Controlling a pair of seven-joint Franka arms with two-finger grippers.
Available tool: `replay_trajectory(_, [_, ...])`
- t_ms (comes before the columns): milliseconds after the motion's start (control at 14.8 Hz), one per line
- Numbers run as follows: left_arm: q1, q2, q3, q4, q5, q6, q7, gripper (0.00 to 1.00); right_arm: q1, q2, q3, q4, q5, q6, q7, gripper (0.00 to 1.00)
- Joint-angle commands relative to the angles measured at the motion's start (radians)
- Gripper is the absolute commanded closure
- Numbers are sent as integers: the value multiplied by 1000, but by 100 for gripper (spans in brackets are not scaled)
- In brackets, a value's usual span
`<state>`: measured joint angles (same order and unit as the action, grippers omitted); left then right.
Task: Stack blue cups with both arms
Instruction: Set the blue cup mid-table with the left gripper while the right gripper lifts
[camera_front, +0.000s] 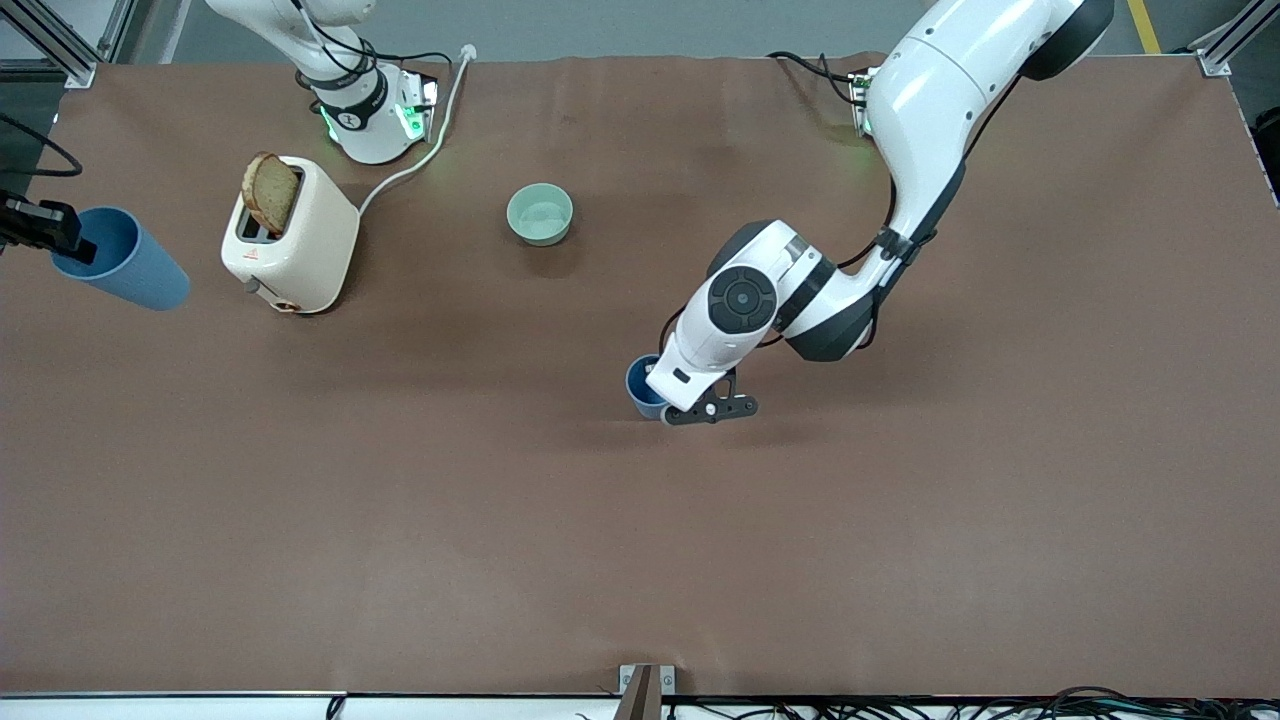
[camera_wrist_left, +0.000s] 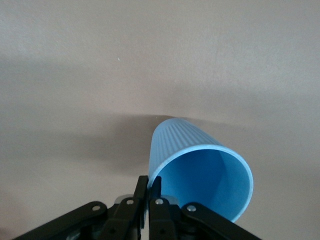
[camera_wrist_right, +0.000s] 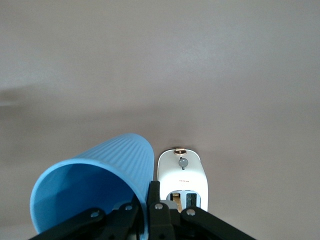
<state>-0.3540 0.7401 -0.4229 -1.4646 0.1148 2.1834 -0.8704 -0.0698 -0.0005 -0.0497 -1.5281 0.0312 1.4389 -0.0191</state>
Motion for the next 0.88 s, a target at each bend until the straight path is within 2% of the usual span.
replay_trajectory(0, [-19,5,3,20,0,18,-15,87,-1,-6,1,-3,4,0,-10,96])
replay_trajectory(135, [-19,4,3,20,0,18,-44,71,1,-7,1,-1,4,0,-10,96])
replay_trajectory(203, [-19,2,3,21,0,18,-44,59,2,-7,2,-1,4,0,-9,96])
replay_trajectory(270, [-17,-4,3,23,5,16,-42,39,2,-7,2,0,4,0,-9,96])
replay_trajectory(338, [-10,-14,4,24,14,10,-41,9,5,-7,2,2,4,0,-7,96])
replay_trajectory(405, [0,-28,7,27,16,3,-35,0,11,-7,4,3,6,0,-2,96])
replay_trajectory(608, [73,-129,10,33,14,-88,-10,0,95,-7,4,6,33,44,39,96])
replay_trajectory(811, [160,-209,6,107,14,-248,57,0,241,7,4,6,33,119,238,96])
